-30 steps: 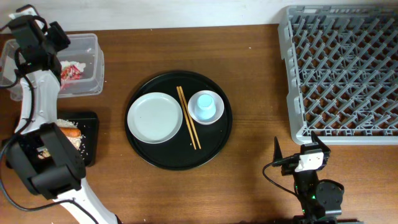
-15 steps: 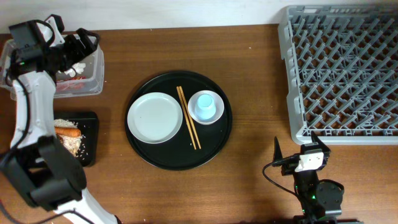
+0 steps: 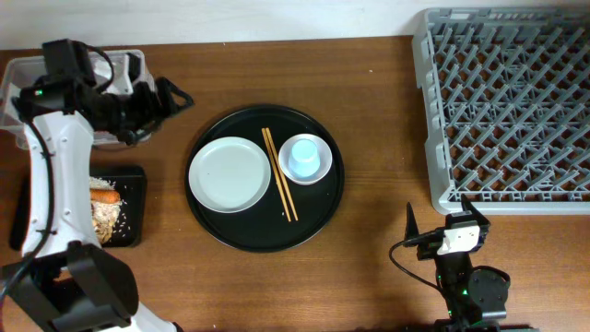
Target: Sort waste into correct bins and load items into the dishwasher rack
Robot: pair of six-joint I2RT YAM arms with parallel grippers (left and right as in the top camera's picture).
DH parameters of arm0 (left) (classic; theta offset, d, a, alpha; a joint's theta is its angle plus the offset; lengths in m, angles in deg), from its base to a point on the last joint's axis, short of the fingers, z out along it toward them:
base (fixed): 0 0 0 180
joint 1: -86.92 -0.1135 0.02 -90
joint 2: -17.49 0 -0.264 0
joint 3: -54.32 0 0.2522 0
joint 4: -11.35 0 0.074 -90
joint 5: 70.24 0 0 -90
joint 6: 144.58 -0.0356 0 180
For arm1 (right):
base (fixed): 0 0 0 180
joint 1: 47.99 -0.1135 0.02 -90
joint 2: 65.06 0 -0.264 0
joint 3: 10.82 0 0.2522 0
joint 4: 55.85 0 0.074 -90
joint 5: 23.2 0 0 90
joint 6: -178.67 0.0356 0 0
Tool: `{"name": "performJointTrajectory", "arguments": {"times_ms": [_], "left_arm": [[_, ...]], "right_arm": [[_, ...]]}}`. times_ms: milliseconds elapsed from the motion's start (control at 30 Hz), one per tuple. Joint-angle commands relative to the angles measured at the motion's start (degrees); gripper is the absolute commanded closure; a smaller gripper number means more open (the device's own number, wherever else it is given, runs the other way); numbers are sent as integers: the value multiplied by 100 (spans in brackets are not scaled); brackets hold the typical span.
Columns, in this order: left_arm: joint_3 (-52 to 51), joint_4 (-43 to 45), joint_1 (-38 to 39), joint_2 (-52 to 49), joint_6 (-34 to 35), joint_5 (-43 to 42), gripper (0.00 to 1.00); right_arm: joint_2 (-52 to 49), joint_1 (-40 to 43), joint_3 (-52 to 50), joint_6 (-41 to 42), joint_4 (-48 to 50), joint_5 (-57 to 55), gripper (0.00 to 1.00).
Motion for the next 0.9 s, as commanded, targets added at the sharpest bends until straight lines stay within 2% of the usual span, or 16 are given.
{"name": "performJointTrajectory", "arguments": {"times_ms": [0, 67, 267, 400, 633, 733, 867], "left_arm": [[15, -223, 321, 175, -472, 160, 1], [15, -249, 492, 175, -496, 188, 1], [15, -262, 1200, 188, -501, 1191, 1], [15, -232, 1357, 245, -212, 1386, 1], [15, -234, 382, 461, 876, 1615, 1], [15, -459, 120, 461, 973, 1648, 1], [15, -553, -111, 459, 973, 2494, 1]], "right_arm": [[33, 20, -28, 26, -39, -50, 2], [33, 20, -28, 26, -39, -50, 2], [33, 20, -28, 26, -39, -50, 2], [33, 20, -28, 26, -39, -50, 2], [33, 20, -28, 26, -39, -50, 2], [33, 20, -28, 26, -39, -50, 2], [33, 20, -28, 26, -39, -50, 2]]}}
